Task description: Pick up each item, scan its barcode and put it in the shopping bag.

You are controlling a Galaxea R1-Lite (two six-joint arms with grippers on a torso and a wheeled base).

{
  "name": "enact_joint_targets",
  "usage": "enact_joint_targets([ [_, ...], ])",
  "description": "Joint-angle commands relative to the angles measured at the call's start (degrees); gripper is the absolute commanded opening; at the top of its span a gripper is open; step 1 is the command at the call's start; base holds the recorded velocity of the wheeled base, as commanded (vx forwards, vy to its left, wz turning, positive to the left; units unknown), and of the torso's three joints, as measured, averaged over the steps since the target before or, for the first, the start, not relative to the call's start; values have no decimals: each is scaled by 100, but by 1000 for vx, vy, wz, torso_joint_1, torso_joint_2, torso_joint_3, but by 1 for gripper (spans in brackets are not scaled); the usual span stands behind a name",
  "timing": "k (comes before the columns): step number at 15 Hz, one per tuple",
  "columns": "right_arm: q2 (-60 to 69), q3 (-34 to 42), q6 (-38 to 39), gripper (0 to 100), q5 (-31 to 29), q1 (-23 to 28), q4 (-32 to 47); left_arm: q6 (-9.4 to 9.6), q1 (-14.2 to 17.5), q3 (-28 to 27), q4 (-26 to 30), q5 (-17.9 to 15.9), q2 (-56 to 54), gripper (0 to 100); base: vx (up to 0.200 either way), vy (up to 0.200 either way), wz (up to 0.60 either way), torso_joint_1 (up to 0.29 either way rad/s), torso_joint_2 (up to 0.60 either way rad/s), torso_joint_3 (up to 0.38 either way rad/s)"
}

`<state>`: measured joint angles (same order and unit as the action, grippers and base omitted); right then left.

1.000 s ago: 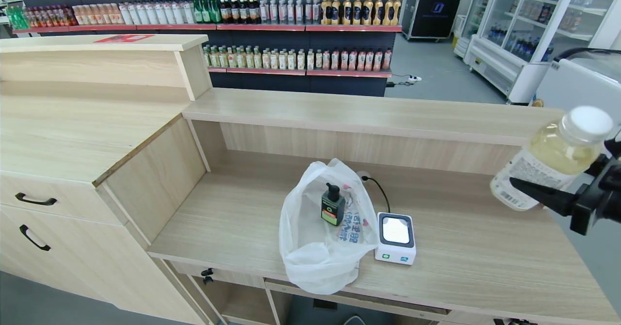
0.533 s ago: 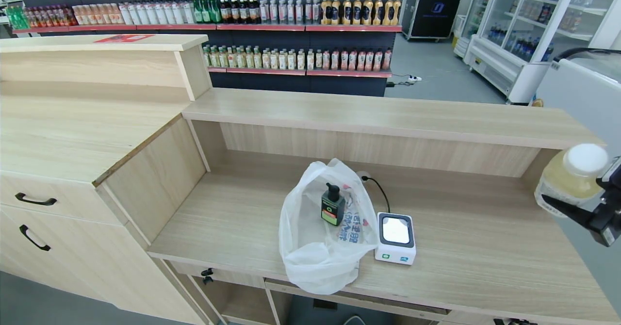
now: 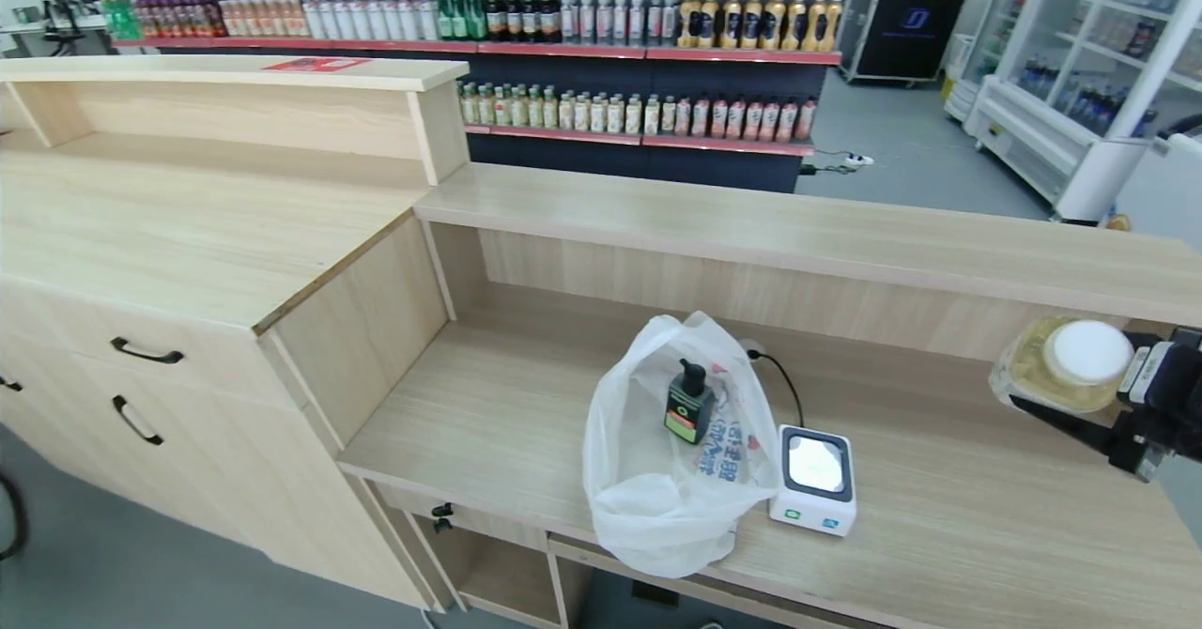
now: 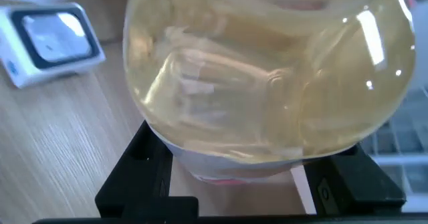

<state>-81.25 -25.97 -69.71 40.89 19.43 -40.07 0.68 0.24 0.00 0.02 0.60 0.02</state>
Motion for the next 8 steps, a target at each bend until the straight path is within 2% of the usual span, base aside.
enact_joint_targets([
  [1, -620, 4, -219, 0, 227, 8, -18, 2, 2, 0, -2, 2, -2, 0, 0, 0, 0, 0, 0, 0],
  [4, -1024, -75, -570, 0, 605, 105, 175, 2, 2, 0, -2, 2, -2, 0, 0, 0, 0, 0, 0, 0],
  [8, -1490, -110, -1361, 0, 561, 157, 456, 2, 2, 0, -2, 2, -2, 0, 0, 0, 0, 0, 0, 0],
])
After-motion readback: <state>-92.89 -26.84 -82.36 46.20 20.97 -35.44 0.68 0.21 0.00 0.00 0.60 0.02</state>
